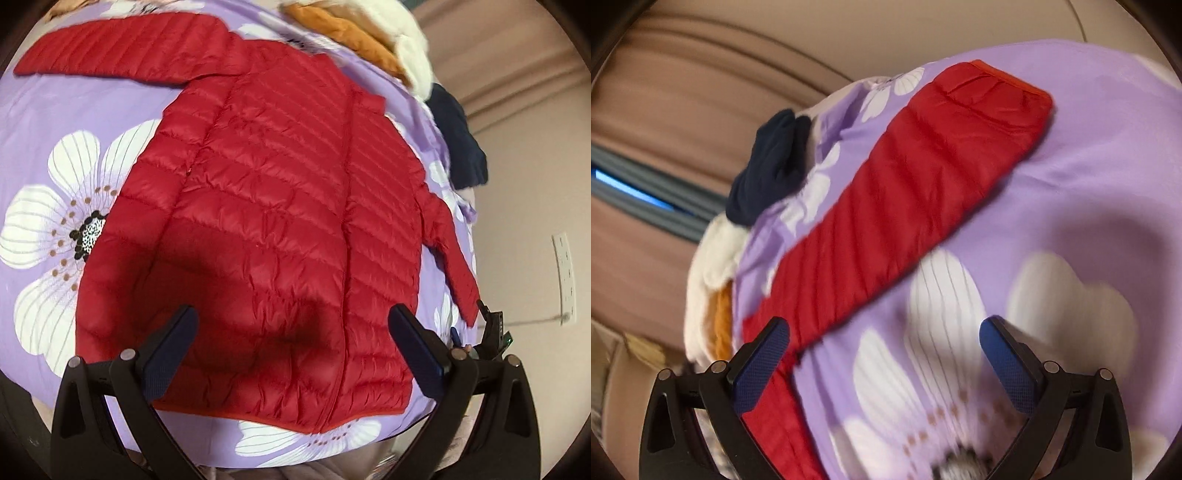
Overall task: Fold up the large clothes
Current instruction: 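Grasp the sleeve cuff with the right gripper and lift it, then carry the held sleeve across the jacket body with the right gripper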
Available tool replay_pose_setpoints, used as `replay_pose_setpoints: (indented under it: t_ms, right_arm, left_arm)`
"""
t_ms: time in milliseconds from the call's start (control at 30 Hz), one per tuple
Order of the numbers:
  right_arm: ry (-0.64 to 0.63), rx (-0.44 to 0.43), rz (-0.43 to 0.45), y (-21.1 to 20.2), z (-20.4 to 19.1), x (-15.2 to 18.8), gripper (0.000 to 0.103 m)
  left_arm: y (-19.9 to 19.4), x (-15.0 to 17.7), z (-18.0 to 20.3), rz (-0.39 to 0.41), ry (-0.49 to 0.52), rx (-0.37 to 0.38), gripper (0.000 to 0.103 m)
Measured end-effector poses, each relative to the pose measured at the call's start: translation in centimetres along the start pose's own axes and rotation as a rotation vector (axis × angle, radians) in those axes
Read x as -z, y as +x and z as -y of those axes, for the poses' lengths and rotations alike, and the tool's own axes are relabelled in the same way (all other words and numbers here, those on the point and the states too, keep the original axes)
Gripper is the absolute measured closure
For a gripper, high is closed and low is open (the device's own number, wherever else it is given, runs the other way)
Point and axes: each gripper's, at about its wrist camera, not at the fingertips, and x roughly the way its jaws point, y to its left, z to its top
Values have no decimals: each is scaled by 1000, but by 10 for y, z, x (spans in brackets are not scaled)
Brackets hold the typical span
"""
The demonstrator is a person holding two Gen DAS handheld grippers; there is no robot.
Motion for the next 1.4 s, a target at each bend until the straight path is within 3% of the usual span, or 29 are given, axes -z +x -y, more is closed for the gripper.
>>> replay_pose_setpoints:
  t_ms: [200,267,367,433,500,533,600,733,833,967,1067,1267,1400]
  right_arm:
    - [127,-102,73,17,3,-21,1]
    - [167,-124,104,18,7,-28,6]
    - [218,-123,111,26,13,-39,32]
    - [242,-95,85,31,23,-45,65]
    - [279,-95,68,33,35,-43,81]
    - [305,-113,69,30,42,-43,83]
    - [318,-132,76,21,47,-40,84]
    - [209,-133,99,3,24,-42,85]
    - [49,-126,141,-13,-18,-44,85]
    - [-155,-128,175,-36,-72,-35,85]
    - [-312,-158,179,-51,-120,-15,85]
    - [-558,-209,139,-41,-211,33,85]
    - [-689,-244,59,-6,-266,70,85]
  left_arm:
    - [12,-11,-10,-32,-95,-21,0]
    - [12,-13,-13,-32,-122,-23,0]
    - [10,-14,-18,-24,-140,-35,0]
    - [8,-15,-18,-19,-138,-42,0]
    - [6,-16,-19,-10,-125,-43,0]
    - [5,-16,-19,-6,-117,-45,0]
    - [6,-18,-20,-2,-99,-57,0]
    - [1,-19,-23,33,-35,-95,0]
    - [-2,-19,-26,66,-15,-96,0]
    - [-8,-17,-35,119,-24,-25,0]
    - [-8,-13,-41,107,-17,-27,0]
    - [-11,-8,-62,78,-28,-20,0]
    - [-20,-8,-81,94,-56,-8,0]
